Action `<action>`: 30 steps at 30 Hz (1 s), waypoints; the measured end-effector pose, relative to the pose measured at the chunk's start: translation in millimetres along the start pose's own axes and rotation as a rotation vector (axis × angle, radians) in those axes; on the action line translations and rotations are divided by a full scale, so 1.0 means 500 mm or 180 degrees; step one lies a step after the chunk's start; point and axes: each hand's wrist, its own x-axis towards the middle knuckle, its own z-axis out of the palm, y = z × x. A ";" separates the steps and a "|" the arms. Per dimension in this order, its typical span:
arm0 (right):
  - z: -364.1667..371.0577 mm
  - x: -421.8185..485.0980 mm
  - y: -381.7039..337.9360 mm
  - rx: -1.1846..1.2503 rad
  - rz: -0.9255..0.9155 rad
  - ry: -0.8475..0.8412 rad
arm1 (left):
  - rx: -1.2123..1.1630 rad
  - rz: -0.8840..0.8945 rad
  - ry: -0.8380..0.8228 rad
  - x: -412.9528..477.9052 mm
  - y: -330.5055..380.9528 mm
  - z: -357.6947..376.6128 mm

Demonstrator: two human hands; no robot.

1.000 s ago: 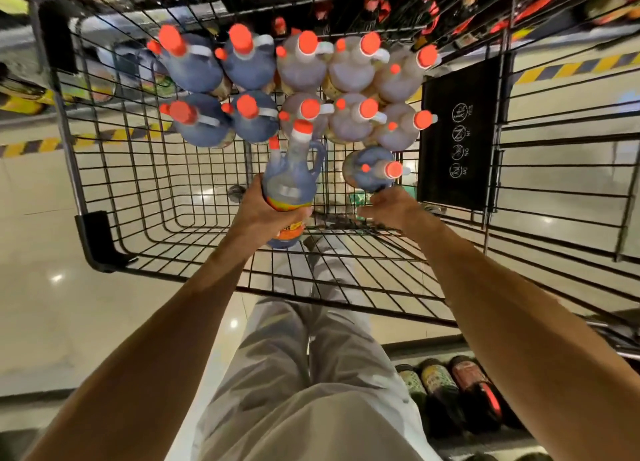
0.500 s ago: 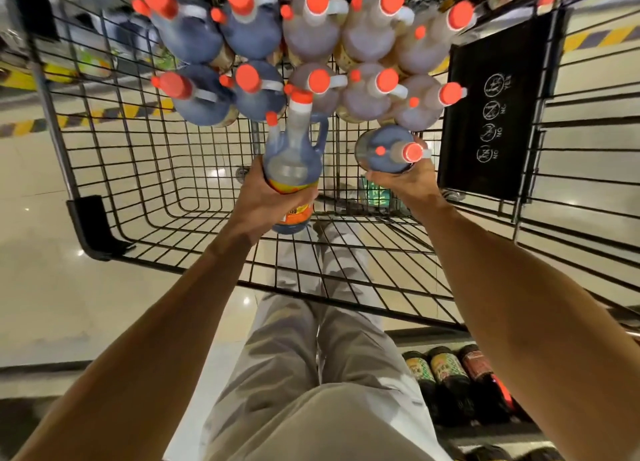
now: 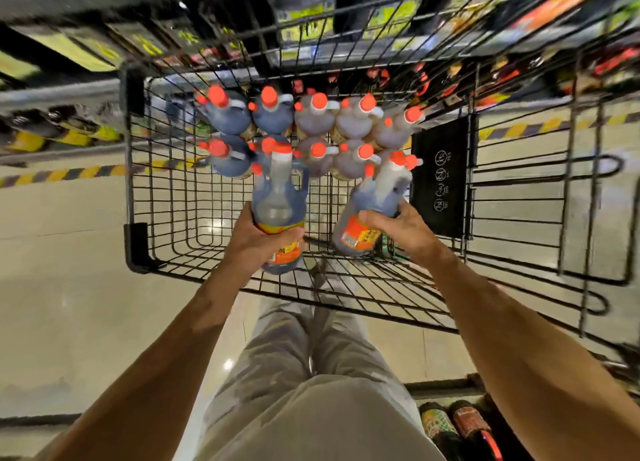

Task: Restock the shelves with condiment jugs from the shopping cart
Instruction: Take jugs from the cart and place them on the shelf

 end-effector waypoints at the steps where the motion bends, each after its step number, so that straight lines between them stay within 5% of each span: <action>1: 0.013 -0.018 -0.026 0.0029 -0.0072 0.0006 | -0.0103 0.0002 0.0035 -0.016 0.014 -0.006; 17: 0.253 -0.216 -0.375 0.0295 -0.1062 -0.0692 | -0.1574 0.0921 0.0343 -0.254 0.177 -0.220; 30: 0.675 -0.338 -0.460 0.0237 -0.1512 -0.0753 | -0.1947 0.1574 0.0304 -0.357 0.119 -0.635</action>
